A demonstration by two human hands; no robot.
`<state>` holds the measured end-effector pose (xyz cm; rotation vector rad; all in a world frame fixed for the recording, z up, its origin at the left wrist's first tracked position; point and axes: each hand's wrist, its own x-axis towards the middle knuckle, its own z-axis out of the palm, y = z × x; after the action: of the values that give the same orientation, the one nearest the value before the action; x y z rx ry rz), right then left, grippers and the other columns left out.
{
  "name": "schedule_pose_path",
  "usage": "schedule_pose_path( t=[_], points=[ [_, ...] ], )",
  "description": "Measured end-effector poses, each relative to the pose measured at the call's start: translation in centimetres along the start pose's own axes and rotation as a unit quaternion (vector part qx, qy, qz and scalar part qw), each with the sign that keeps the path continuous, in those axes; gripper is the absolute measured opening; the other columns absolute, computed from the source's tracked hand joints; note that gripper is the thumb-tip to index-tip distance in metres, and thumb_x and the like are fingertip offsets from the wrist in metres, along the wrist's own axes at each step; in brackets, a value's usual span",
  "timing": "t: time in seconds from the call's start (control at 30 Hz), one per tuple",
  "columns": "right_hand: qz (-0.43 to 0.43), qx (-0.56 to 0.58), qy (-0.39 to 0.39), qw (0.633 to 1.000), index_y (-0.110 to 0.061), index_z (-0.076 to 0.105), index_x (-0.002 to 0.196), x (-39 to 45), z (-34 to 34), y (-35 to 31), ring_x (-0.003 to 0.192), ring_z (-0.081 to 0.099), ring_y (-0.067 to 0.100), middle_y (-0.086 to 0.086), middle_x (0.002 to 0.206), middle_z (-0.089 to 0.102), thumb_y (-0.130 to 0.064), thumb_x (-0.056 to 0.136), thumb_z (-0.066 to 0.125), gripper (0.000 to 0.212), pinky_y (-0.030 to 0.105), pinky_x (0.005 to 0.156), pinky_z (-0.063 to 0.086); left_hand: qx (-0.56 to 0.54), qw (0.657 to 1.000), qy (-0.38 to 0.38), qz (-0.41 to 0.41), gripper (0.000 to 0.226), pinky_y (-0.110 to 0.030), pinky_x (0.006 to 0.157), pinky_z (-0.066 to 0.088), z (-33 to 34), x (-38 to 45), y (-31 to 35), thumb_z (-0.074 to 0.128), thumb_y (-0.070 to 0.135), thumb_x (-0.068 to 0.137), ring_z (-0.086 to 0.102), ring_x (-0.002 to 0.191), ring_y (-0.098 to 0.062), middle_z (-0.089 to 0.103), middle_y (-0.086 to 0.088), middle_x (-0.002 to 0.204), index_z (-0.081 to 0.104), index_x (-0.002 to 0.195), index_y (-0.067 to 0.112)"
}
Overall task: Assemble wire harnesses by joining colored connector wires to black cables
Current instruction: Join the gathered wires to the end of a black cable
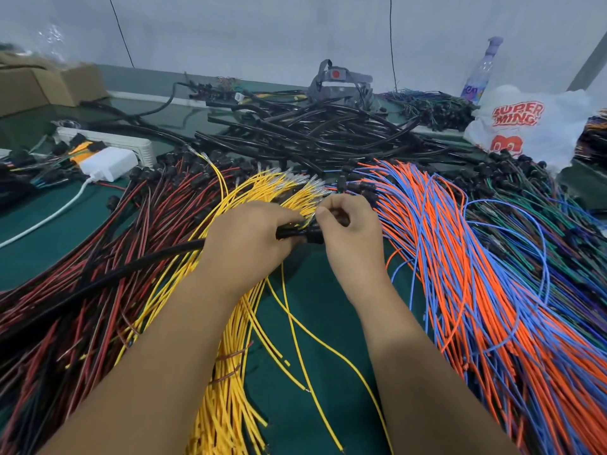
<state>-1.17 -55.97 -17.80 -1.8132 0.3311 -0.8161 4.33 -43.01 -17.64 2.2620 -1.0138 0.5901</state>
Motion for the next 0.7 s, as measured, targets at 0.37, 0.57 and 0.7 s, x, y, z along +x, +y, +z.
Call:
schedule_pose_path(
  t=[0.37,0.57,0.7],
  points=[
    [0.058,-0.011,-0.030,0.998,-0.019,0.057,0.070,-0.2,0.4,0.3,0.080,0.048,0.014,0.008,0.089,0.056,-0.008,0.087,0.055,0.020,0.024,0.069,0.036,0.001,1.000,0.003,-0.022,0.017,-0.037,0.068,0.052,0.0,0.0,0.5,0.069,0.037,0.084,0.063,0.091,-0.021,0.072,0.006,0.092,0.074,0.097,0.028],
    [0.067,0.136,0.131,0.980,-0.023,0.057,0.081,-0.3,0.4,-0.6,0.084,0.056,0.014,0.013,0.099,0.062,-0.012,0.093,0.056,0.015,0.034,0.082,0.046,-0.052,0.996,-0.018,-0.070,0.034,-0.031,0.049,0.031,0.4,0.7,0.8,0.048,0.044,0.095,0.049,0.056,-0.016,0.052,0.003,0.057,0.065,0.082,0.017],
    [0.051,0.141,0.178,0.973,-0.023,0.055,0.082,-0.3,0.2,-0.8,0.079,0.053,0.014,0.018,0.099,0.062,-0.007,0.090,0.057,0.018,0.035,0.079,0.047,-0.265,0.948,-0.019,-0.174,0.034,-0.019,0.045,0.032,-0.2,1.6,0.7,0.048,0.037,0.099,0.043,0.047,-0.016,0.049,0.004,0.054,0.069,0.079,0.018]
  ],
)
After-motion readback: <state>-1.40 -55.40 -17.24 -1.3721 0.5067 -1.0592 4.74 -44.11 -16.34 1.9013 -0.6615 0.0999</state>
